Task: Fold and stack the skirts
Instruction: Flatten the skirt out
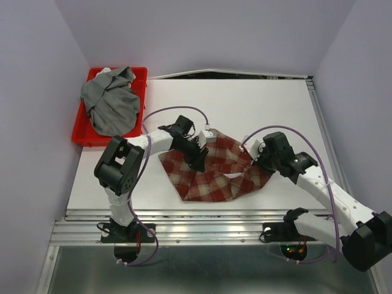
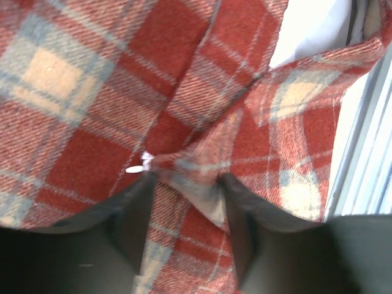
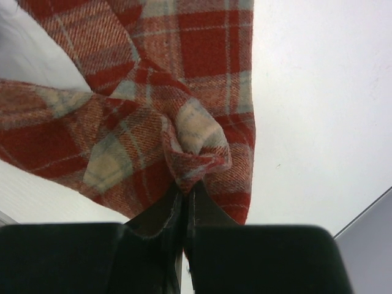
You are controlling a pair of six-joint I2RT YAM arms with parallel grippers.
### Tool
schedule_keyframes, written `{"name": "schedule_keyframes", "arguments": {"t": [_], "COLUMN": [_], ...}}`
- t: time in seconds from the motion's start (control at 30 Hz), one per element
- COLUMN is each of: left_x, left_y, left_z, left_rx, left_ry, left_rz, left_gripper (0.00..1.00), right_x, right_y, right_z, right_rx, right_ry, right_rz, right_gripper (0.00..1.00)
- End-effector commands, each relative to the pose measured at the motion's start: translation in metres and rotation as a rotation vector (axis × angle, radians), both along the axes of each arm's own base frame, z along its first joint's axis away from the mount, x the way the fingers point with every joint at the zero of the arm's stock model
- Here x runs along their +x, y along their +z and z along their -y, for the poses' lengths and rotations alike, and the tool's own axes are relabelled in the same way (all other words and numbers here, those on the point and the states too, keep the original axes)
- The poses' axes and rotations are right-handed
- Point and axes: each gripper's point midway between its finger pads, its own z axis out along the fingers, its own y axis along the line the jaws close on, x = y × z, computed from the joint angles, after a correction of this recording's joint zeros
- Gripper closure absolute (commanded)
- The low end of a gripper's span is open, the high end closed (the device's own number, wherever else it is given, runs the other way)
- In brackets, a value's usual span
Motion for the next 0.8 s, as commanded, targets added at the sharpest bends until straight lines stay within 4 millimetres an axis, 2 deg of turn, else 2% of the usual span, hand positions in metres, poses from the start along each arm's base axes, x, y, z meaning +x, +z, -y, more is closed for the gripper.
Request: {"name": "schedule_keyframes", "arguments": {"t": [0.0,0.03,0.13,0.17,0.2,0.33,0.4,0.43,0.5,0.53,0.57,0.63,0.67,0.7,0.73,0.77], "left_x": [-0.008,-0.009,-0.001,0.009,0.015,0.037,0.050,0.060,0.084,0.099,0.114,0.135,0.149,0.154,0.158,0.161], "left_y": [0.014,0.015,0.032,0.047,0.054,0.083,0.107,0.121,0.153,0.168,0.195,0.227,0.258,0.273,0.285,0.309], "left_z": [0.014,0.014,0.008,0.003,-0.001,-0.021,-0.028,-0.038,-0.047,-0.059,-0.062,-0.071,-0.076,-0.080,-0.083,-0.086], "left_rx": [-0.065,-0.066,-0.075,-0.095,-0.099,-0.094,-0.114,-0.125,-0.154,-0.153,-0.175,-0.193,-0.216,-0.226,-0.236,-0.254], "left_ry": [-0.028,-0.034,-0.019,0.006,0.020,0.088,0.124,0.164,0.214,0.269,0.295,0.336,0.365,0.380,0.390,0.399], "left_rz": [-0.074,-0.081,-0.047,-0.011,0.005,0.088,0.157,0.194,0.290,0.341,0.414,0.508,0.577,0.606,0.630,0.682], "left_gripper": [0.53,0.67,0.83,0.92,0.97,1.00,1.00,1.00,1.00,1.00,1.00,1.00,1.00,1.00,1.00,1.00], "right_x": [0.008,0.009,0.015,0.017,0.017,0.026,0.035,0.047,0.065,0.083,0.099,0.125,0.146,0.155,0.167,0.171], "right_y": [0.010,0.012,0.021,0.025,0.027,0.040,0.050,0.065,0.088,0.099,0.128,0.159,0.186,0.200,0.205,0.220], "right_z": [0.006,0.006,0.009,0.012,0.011,0.025,0.033,0.042,0.054,0.070,0.078,0.095,0.113,0.121,0.120,0.124], "right_rx": [0.022,0.026,0.044,0.053,0.058,0.080,0.091,0.113,0.151,0.181,0.217,0.280,0.335,0.363,0.409,0.425], "right_ry": [-0.056,-0.060,-0.098,-0.118,-0.120,-0.194,-0.240,-0.298,-0.364,-0.442,-0.481,-0.551,-0.620,-0.645,-0.625,-0.617], "right_rz": [0.059,0.064,0.085,0.094,0.099,0.134,0.166,0.213,0.281,0.321,0.391,0.456,0.492,0.509,0.495,0.522], "right_gripper": [0.99,0.99,0.99,0.99,0.99,0.99,0.99,0.99,0.99,0.99,0.99,0.99,0.99,0.99,0.99,0.99]}}
